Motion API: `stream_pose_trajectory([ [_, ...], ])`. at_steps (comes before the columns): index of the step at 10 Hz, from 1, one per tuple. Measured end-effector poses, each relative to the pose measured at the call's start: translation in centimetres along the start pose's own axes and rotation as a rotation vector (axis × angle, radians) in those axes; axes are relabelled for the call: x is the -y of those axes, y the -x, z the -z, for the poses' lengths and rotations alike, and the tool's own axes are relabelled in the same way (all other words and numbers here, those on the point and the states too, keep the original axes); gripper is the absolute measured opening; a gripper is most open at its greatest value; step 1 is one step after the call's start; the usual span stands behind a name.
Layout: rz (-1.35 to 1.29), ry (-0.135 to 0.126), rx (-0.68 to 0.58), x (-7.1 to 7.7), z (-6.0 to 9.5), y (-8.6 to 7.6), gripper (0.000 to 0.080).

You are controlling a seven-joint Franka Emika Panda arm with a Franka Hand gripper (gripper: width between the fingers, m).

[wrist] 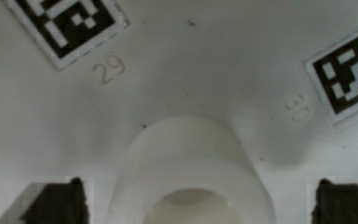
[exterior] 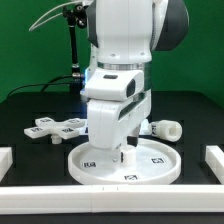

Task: Assemble round table

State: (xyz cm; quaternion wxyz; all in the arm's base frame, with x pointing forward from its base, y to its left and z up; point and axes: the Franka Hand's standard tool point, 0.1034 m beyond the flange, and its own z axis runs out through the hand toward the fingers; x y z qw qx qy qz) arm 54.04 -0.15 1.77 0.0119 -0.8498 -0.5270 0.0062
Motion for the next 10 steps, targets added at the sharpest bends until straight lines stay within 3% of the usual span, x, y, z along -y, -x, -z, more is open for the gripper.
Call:
stream_pose_trajectory([
  [1, -0.002, -0.002, 0.001, 0.01, -0.11, 0.12, 0.0452],
  [3, -0.004, -0.003, 0.001, -0.02, -0.14, 0.22, 0.0406],
  [9, -0.003, -0.003, 0.001, -0.03, -0.14, 0.15, 0.0407],
  [10, 0.006, -0.012, 0.005, -0.27, -0.06, -0.65, 0.0407],
])
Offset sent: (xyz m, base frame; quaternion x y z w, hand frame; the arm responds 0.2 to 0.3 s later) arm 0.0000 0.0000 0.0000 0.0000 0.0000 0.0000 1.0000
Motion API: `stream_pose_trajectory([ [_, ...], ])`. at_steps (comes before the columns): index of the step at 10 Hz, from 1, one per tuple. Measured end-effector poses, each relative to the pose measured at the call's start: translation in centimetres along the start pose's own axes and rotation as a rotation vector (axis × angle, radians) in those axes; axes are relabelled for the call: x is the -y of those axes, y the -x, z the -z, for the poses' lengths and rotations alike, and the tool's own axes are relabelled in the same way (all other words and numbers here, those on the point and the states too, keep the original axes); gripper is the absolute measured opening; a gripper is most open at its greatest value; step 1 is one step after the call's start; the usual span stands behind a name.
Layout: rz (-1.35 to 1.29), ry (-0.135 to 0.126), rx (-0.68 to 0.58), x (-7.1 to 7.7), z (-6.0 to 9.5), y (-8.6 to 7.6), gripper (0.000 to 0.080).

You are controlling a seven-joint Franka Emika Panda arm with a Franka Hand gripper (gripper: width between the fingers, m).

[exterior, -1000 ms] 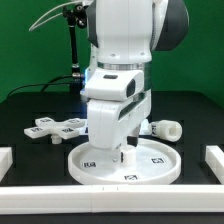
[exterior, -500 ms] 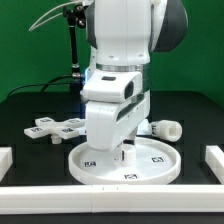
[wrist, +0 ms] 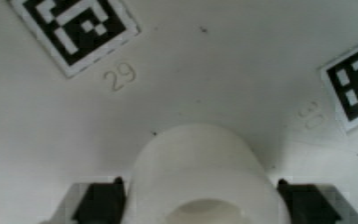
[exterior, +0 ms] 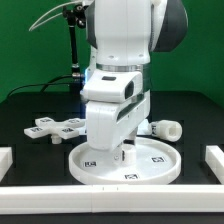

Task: Assemble round table

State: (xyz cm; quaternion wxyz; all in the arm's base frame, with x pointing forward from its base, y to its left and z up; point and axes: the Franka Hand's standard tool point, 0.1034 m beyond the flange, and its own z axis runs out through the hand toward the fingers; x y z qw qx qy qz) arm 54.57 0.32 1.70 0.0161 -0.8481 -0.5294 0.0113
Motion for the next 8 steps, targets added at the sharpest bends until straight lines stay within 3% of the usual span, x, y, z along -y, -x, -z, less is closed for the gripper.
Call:
stream_pose_trajectory([
  [2, 0.006, 0.011, -0.019, -1.1, 0.2, -2.8, 0.0407],
  [4, 0.008, 0.014, -0.026, -1.2, 0.0, -4.5, 0.0407],
  [8, -0.018, 0.014, -0.026, -0.9, 0.0, -5.1, 0.0409],
])
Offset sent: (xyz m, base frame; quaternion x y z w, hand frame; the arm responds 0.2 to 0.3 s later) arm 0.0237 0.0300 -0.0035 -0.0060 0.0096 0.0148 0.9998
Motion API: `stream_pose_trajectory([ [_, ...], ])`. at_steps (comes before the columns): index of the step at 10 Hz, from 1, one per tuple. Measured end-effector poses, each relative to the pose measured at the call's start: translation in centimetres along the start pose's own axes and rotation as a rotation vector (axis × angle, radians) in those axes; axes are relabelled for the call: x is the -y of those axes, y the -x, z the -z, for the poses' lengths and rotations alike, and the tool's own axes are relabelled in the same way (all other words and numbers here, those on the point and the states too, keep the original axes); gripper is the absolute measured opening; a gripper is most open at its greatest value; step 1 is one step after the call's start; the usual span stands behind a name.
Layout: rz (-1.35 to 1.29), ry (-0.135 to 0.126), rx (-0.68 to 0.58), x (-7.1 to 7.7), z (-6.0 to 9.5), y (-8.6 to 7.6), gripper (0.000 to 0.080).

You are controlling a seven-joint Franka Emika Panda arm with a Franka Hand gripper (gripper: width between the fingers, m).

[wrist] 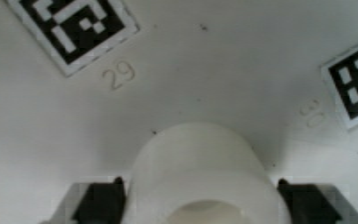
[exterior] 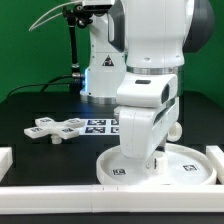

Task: Assemble round table

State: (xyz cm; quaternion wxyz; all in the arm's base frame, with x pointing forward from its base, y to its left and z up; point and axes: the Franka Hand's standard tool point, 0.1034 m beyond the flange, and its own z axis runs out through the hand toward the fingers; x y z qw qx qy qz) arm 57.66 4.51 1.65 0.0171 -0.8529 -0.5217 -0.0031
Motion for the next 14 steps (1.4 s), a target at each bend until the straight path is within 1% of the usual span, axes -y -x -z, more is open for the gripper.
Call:
stream_pose_trajectory([
  [1, 0.000, -0.001, 0.000, 0.0, 0.0, 0.0, 0.0476],
  [2, 0.000, -0.001, 0.000, 0.0, 0.0, 0.0, 0.0611],
  [3, 0.000, 0.000, 0.000, 0.0, 0.0, 0.1, 0.0611],
  [4, -0.004, 0.004, 0.000, -0.1, 0.4, 0.3, 0.0641],
  [5, -0.026, 0.009, -0.001, 0.0, 1.1, 0.4, 0.0641],
  [6, -0.066, 0.013, 0.002, 0.4, 2.3, 0.3, 0.0648],
  [7, -0.134, 0.029, -0.002, 1.2, 3.8, 0.1, 0.0649],
  [8, -0.188, 0.036, -0.003, 2.8, 4.8, -0.1, 0.0649],
  [9, -0.271, 0.033, 0.004, 4.8, 5.5, -0.2, 0.0649],
  [10, -0.341, 0.037, 0.005, 6.2, 6.2, -0.9, 0.0649],
  [11, -0.319, 0.045, 0.002, 7.2, 6.6, -1.8, 0.0649],
  [12, -0.318, 0.043, 0.005, 6.9, 6.3, -1.4, 0.0649],
  [14, -0.343, 0.042, 0.006, 6.9, 6.2, -1.4, 0.0649],
])
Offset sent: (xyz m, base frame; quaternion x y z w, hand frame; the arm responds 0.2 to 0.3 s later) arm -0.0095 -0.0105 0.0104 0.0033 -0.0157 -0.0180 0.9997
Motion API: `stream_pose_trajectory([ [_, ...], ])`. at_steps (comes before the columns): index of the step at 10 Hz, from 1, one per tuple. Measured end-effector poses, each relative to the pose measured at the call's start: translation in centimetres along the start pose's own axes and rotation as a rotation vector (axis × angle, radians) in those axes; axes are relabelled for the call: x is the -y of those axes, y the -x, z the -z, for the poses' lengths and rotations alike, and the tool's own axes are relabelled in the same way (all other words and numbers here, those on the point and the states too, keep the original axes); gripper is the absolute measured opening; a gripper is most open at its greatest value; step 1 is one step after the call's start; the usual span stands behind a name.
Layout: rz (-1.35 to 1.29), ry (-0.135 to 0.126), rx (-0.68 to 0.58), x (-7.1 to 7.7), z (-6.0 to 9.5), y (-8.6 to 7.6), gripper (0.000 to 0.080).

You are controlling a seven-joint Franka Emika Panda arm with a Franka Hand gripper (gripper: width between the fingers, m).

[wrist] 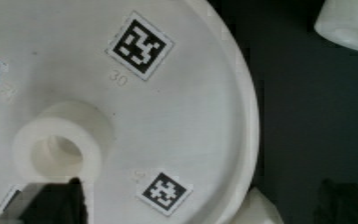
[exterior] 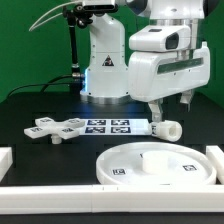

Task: Assemble round table

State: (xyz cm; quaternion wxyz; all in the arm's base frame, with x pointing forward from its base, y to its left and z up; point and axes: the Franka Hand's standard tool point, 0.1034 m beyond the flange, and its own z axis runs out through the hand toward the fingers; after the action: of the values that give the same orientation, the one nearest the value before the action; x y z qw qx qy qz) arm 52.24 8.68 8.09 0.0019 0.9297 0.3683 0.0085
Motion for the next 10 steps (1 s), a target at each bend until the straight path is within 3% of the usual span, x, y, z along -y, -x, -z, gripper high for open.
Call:
stream_pose_trajectory([
  [3, -0.270, -0.008, -0.001, 0.3, -0.1, 0.4, 0.0649],
  [6, -0.596, -0.017, 0.009, 2.5, -0.7, 1.9, 0.0649],
  [7, -0.658, -0.018, 0.007, 3.8, -1.3, 2.3, 0.0649],
  [10, -0.634, -0.023, 0.026, 3.9, -1.4, 2.4, 0.0649],
])
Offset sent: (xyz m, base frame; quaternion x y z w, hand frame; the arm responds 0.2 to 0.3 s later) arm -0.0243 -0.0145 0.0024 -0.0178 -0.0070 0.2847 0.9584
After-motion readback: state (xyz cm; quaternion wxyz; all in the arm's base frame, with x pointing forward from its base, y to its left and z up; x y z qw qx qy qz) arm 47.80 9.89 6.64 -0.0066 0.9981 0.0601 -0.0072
